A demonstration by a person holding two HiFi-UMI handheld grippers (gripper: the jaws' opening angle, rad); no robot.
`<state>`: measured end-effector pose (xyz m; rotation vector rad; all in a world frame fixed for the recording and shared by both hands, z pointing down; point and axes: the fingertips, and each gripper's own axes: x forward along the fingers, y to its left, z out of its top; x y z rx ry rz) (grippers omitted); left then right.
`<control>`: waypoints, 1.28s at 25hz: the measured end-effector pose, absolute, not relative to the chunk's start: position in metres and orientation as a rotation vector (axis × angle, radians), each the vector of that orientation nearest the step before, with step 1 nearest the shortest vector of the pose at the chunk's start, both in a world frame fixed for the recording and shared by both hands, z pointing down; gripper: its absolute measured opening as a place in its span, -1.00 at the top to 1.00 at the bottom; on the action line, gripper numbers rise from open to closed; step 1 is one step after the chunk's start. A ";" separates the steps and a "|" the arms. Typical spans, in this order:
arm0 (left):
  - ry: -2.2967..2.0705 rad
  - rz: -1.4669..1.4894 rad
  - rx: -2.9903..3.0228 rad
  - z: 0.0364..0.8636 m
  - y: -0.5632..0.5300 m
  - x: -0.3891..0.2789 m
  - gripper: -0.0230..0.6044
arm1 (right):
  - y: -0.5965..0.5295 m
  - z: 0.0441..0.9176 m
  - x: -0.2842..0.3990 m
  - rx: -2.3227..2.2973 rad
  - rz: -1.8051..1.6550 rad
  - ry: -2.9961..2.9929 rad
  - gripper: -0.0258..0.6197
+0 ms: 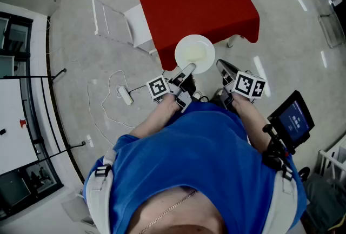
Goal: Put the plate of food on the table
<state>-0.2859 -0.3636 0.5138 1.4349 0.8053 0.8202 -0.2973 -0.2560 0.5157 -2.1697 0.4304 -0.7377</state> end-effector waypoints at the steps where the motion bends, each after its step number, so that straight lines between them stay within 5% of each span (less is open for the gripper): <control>1: 0.805 0.820 1.433 0.514 -0.363 -0.286 0.80 | -0.256 0.515 -0.297 -2.170 -0.737 0.431 0.92; 32: 0.917 0.933 1.366 0.519 -0.344 -0.283 0.80 | -0.236 0.513 -0.311 -2.186 -0.643 0.238 0.92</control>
